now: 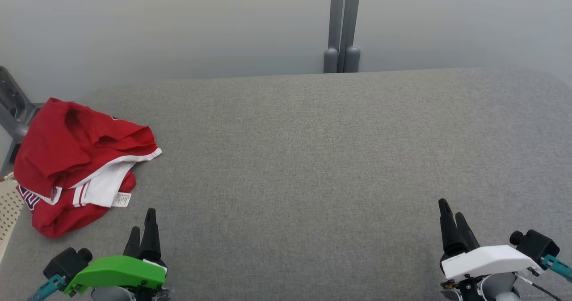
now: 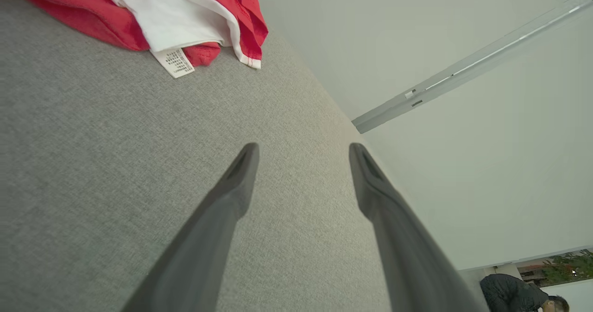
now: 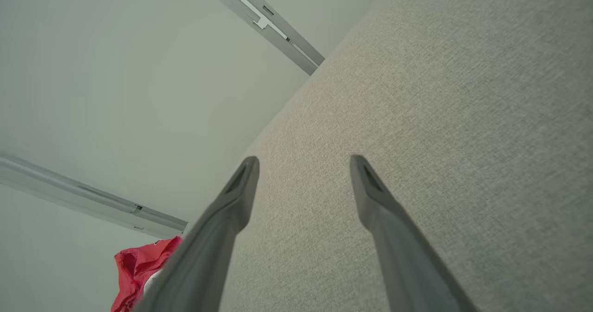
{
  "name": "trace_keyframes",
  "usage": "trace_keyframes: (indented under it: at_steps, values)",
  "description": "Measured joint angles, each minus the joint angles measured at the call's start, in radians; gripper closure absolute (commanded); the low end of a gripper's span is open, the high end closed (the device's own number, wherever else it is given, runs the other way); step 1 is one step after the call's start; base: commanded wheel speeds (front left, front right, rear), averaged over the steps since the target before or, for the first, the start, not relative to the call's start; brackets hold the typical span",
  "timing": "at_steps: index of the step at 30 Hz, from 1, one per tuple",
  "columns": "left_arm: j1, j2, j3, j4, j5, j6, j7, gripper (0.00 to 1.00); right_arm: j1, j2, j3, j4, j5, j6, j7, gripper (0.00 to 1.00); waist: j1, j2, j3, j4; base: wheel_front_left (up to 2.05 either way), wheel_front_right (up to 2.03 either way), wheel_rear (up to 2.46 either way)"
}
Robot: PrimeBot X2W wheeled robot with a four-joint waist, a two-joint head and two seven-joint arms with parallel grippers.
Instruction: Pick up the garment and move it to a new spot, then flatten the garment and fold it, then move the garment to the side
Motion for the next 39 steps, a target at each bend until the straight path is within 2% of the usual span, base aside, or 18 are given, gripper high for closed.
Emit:
trace_keyframes:
  at_steps: [22, 32, 39]
  values:
    - [-0.019, 0.047, -0.091, 0.059, 0.324, 0.05, -0.085, 0.0, -0.031, -0.002, 0.009, 0.001, -0.479, 0.0, 0.113, 0.0, 0.0, 0.0, -0.021, 0.001, 0.0, 0.0, 0.0]
    - [-0.021, 0.09, -0.128, 0.081, 0.445, 0.08, -0.115, 0.0, -0.031, -0.003, 0.018, 0.005, -0.623, 0.0, 0.135, 0.0, 0.0, 0.0, -0.032, 0.0, 0.0, 0.0, 0.0]
    - [-0.023, 0.096, -0.146, 0.09, 0.495, 0.085, -0.136, 0.0, -0.031, -0.003, 0.012, 0.007, -0.698, 0.0, 0.136, 0.0, 0.0, 0.0, -0.038, -0.001, 0.0, 0.0, 0.0]
